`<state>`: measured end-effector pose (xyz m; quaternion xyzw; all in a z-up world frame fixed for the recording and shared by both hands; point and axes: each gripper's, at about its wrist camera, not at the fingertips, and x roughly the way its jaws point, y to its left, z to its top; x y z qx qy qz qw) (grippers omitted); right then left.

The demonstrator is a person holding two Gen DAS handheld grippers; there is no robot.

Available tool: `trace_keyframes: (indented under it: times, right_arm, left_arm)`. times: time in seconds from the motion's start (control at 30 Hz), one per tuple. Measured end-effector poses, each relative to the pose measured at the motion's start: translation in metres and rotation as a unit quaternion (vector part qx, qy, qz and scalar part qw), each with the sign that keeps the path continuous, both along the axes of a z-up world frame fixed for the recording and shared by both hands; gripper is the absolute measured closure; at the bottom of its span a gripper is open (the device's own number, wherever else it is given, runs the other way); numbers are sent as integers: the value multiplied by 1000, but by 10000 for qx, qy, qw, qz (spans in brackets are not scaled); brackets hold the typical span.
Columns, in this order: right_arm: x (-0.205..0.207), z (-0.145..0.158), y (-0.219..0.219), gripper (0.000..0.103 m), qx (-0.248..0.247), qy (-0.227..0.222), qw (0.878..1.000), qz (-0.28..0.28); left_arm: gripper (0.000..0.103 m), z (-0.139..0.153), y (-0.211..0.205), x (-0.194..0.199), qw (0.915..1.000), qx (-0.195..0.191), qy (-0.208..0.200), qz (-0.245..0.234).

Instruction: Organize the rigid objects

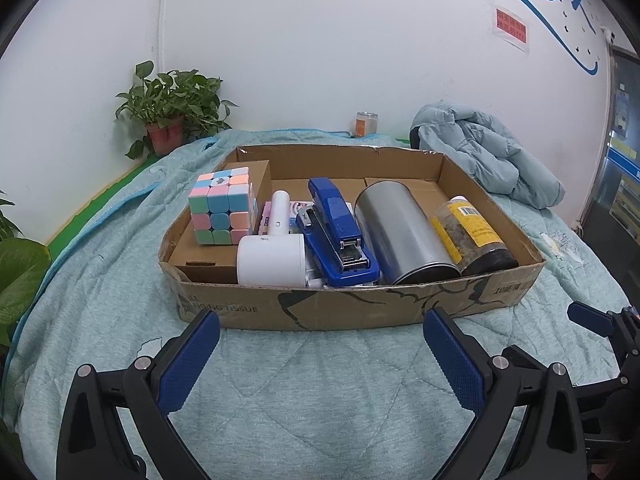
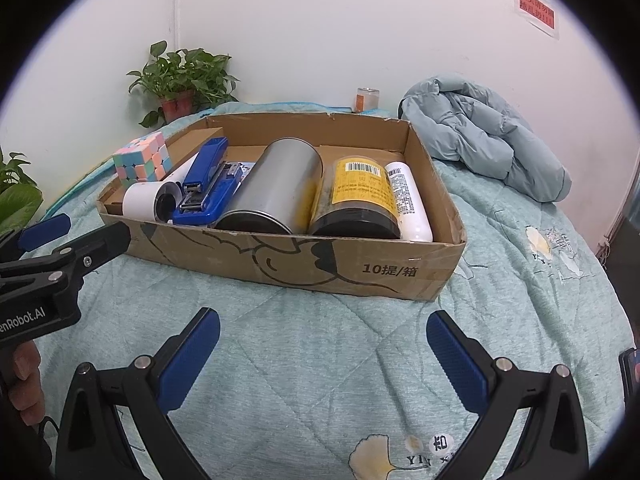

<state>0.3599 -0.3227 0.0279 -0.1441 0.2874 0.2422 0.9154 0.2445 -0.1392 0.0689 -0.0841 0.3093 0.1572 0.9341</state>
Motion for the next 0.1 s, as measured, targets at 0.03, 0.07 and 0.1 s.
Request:
trace_keyframes:
  times: [0.03,0.07,0.1]
  right_arm:
    - [-1,0,0,0,-2,-14,10000,-6]
    - [-1,0,1,0,-7,-21,10000,-12]
    - [-2,0,2,0,-13,-18,10000,-23]
  left_arm:
    - [1,0,-1,-1,10000,23,-30,11]
    - [0,0,-1,-2,10000,28,-54,-23]
    - [0,0,-1,-2,10000,12,-34,-62]
